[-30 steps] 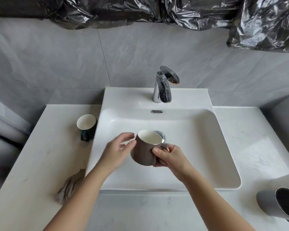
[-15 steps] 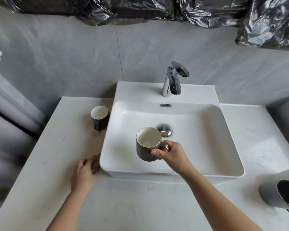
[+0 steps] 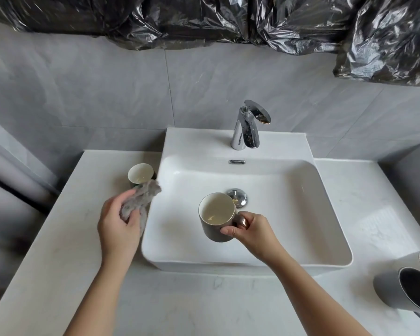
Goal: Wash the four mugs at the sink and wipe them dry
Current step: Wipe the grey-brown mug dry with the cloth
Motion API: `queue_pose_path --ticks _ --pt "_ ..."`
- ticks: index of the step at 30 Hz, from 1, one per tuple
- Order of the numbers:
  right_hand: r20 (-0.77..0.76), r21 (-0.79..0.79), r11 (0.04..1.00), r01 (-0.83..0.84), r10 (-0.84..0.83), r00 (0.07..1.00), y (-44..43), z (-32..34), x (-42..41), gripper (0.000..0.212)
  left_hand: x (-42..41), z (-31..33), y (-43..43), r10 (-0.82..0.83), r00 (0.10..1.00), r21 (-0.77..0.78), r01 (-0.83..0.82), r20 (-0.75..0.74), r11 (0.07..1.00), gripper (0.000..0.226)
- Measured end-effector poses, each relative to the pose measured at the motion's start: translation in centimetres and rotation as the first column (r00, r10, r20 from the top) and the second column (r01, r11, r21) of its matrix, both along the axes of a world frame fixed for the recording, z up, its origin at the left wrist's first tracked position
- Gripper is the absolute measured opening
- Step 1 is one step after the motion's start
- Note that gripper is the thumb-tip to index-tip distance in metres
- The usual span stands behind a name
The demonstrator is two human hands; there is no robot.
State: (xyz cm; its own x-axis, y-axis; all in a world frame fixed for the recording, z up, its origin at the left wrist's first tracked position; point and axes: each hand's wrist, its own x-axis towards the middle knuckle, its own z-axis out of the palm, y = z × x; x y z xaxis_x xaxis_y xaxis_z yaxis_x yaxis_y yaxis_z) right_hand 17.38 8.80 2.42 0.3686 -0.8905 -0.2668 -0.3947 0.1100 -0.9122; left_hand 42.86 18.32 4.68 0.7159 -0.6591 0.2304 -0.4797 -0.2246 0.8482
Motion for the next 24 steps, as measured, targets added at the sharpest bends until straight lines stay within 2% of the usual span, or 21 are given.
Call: queue_pose_path --ticks 2,4,6,7,9,12,15,19,21,24 --pt "-0.032 -0.039 0.999 -0.021 0.02 0.999 -0.4 0.4 -0.3 0.051 -2.1 2.4 -1.3 -0.093 0.995 -0.046 0.092 -0.038 0.995 0.041" --pt "-0.07 -0.088 0.995 -0.053 0.046 0.996 -0.9 0.8 -0.6 0.042 -4.2 3.3 -2.6 -0.278 0.958 -0.055 0.282 0.069 0.958 0.039" --pt "-0.1 -0.141 0.986 -0.084 0.07 0.993 -1.2 1.4 -0.6 0.038 -6.0 2.6 -4.1 -0.472 0.856 0.028 0.477 0.211 0.878 0.034" --pt "-0.111 -0.165 0.981 -0.098 0.08 0.991 -1.3 1.7 -0.6 0.038 -6.8 2.1 -4.7 -0.539 0.81 0.096 0.533 0.232 0.841 0.033" --pt "-0.154 -0.21 0.969 -0.13 0.099 0.983 -1.7 2.1 -1.0 0.04 -7.9 1.2 -5.7 -0.629 0.749 0.204 0.596 0.207 0.777 0.035" --pt "-0.236 -0.239 0.959 -0.15 0.092 0.967 -2.5 2.1 -1.9 0.049 -8.4 0.7 -6.9 -0.721 0.679 0.244 0.682 0.137 0.689 0.035" --pt "-0.27 -0.226 0.958 -0.178 0.114 0.956 -3.2 1.8 -2.7 0.045 -8.2 0.7 -8.1 -0.78 0.566 0.352 0.696 0.268 0.626 0.047" --pt "-0.252 -0.241 0.961 -0.137 0.074 0.965 -3.6 1.6 -3.5 0.046 -6.3 0.8 -7.9 -0.849 0.474 0.263 0.81 0.231 0.524 0.058" --pt "-0.227 -0.246 0.964 -0.102 0.045 0.973 -4.2 1.5 -3.9 0.049 -5.5 0.1 -7.6 -0.855 0.476 0.258 0.816 0.207 0.517 0.051" --pt "-0.239 -0.226 0.965 -0.133 0.078 0.968 -4.8 1.7 -3.8 0.049 -6.7 -0.2 -8.6 -0.798 0.586 0.132 0.788 0.142 0.602 0.029"
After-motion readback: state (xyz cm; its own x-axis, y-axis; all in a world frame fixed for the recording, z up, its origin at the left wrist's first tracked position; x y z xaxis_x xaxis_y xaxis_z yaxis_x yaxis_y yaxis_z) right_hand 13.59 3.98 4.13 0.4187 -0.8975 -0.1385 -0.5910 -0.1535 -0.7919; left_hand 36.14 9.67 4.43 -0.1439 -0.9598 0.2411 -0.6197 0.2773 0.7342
